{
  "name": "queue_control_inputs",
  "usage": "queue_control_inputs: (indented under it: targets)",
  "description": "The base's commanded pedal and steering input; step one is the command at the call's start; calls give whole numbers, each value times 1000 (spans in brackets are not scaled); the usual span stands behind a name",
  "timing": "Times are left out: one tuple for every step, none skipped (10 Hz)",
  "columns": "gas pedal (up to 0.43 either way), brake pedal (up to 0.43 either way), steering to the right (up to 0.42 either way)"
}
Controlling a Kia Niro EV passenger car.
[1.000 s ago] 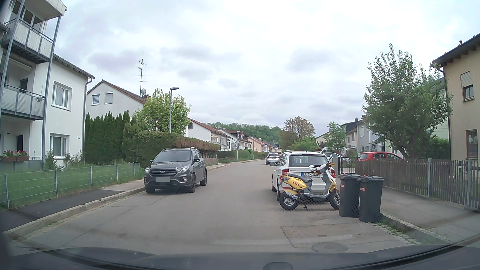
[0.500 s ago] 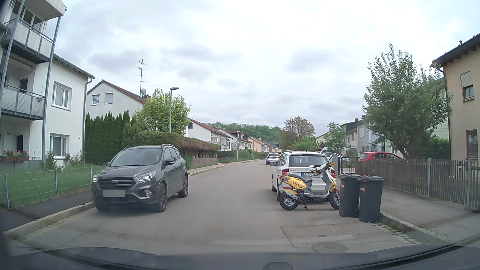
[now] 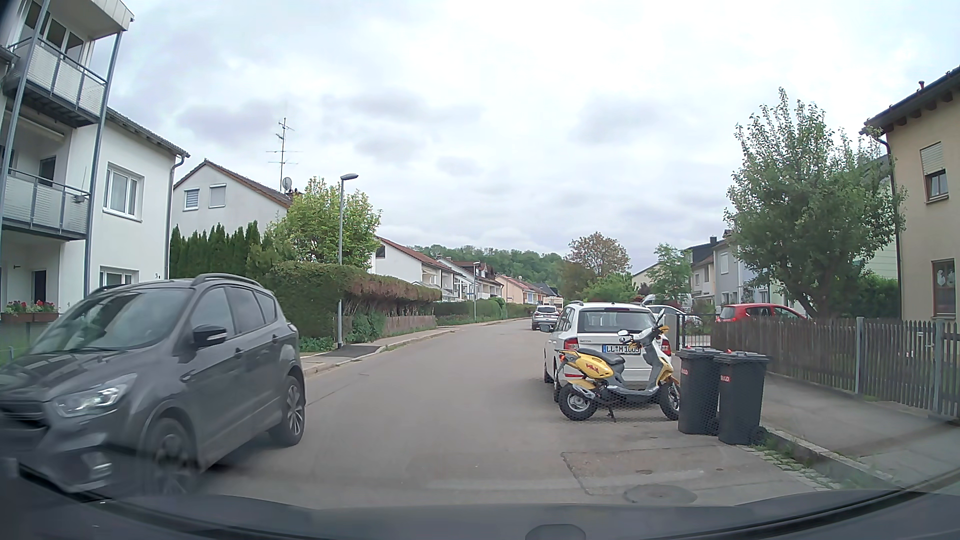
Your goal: Follow the waypoints while adhering to traffic rules and regulations
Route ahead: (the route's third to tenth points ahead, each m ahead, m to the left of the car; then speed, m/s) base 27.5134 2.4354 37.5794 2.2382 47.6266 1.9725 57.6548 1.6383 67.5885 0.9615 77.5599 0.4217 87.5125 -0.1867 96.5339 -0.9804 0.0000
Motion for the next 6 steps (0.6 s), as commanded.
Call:
queue_control_inputs:
  targets:
    - [0,232,2]
    - [0,232,-4]
    - [0,232,-6]
    - [0,232,-8]
    - [0,232,-9]
    - [0,232,-9]
